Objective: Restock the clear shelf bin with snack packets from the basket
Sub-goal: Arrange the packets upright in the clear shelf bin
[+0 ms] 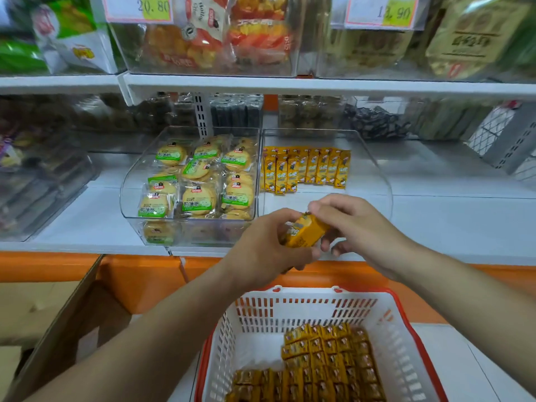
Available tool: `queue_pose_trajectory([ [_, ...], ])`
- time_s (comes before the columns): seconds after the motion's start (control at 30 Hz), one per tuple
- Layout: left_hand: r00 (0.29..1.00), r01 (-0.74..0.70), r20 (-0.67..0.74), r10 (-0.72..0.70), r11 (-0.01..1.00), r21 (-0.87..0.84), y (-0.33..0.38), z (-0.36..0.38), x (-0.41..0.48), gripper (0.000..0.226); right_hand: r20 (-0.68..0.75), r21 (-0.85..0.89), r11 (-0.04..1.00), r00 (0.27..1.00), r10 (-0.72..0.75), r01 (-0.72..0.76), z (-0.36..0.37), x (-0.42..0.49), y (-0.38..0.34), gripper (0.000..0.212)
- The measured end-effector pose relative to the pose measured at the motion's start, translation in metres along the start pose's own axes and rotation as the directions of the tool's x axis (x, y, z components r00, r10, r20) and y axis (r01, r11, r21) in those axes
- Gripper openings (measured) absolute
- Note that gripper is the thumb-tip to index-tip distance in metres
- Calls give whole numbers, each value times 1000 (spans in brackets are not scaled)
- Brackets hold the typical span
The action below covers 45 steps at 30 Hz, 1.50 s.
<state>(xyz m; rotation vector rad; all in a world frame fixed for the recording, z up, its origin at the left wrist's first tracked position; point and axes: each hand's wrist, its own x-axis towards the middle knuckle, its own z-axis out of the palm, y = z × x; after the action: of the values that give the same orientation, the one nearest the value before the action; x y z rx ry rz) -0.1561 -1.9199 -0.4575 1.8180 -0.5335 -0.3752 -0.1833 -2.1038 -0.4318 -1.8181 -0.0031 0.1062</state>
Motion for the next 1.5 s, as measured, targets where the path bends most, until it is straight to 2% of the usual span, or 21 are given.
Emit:
queue_pose_trajectory([
  [0.13, 999, 19, -39, -19, 1000, -1, 5, 0, -5, 35, -17, 49, 999, 1000, -6, 7, -10, -6, 0, 9],
  [0.3, 990, 26, -137, -30, 999, -33, 5, -15, -5, 43, 24, 141, 989, 999, 49, -52, -17, -6, 3, 7],
  [0.4, 985, 46, -162, -62, 994, -101, 5, -22, -5, 50, 89, 70, 996, 995, 54, -60, -12, -4, 7, 8],
  [0.53, 980, 84, -153, -124, 966, -243, 7, -26, -1, 40, 207, -18, 1000, 978, 28, -25, -2, 1, 11, 10],
  [0.63, 981, 91, -139, -137, 951, -297, 7, -26, 1, 24, 93, -31, 998, 994, -56, 59, 6, 8, 11, 6],
  [0.67, 983, 83, -133, -126, 953, -292, 6, -25, 2, 20, 25, -4, 996, 995, -94, 94, 6, 11, 10, 14],
  [0.7, 985, 74, -131, -114, 957, -282, 5, -25, 3, 18, -22, 39, 992, 992, -122, 123, 5, 15, 9, 27],
  [0.77, 985, 55, -146, -92, 969, -241, 3, -24, 6, 21, -27, 59, 983, 985, -172, 174, 4, 20, 5, 45],
  [0.87, 980, 15, -192, -56, 978, -207, 2, -24, 12, 26, 32, -117, 961, 968, -249, 251, 2, 30, 0, 37],
  [0.93, 967, -7, -250, -41, 983, -186, -1, -23, 18, 29, 41, -133, 948, 957, -286, 289, -2, 44, -4, 33],
  [0.97, 955, -17, -296, -22, 992, -129, -3, -24, 22, 32, 29, -130, 944, 953, -301, 302, -6, 53, -6, 33],
  [1.07, 907, -4, -411, 96, 976, 218, -14, -31, 33, 43, -117, -219, 925, 933, -340, 310, -27, 96, -2, 33],
  [1.13, 876, 45, -470, 111, 950, 309, -24, -36, 42, 48, -189, -299, 918, 927, -323, 259, -43, 134, 10, 33],
  [1.23, 828, 101, -551, 98, 942, 319, -30, -40, 49, 61, -300, -366, 923, 923, -241, 122, -57, 172, 32, 43],
  [1.37, 879, 225, -475, -39, 913, 341, -44, -41, 60, 74, -329, -559, 829, 912, -245, 22, -61, 219, 58, 40],
  [1.5, 895, 262, -444, -37, 849, 458, -49, -40, 63, 79, -320, -663, 748, 913, -254, -25, -58, 246, 71, 41],
])
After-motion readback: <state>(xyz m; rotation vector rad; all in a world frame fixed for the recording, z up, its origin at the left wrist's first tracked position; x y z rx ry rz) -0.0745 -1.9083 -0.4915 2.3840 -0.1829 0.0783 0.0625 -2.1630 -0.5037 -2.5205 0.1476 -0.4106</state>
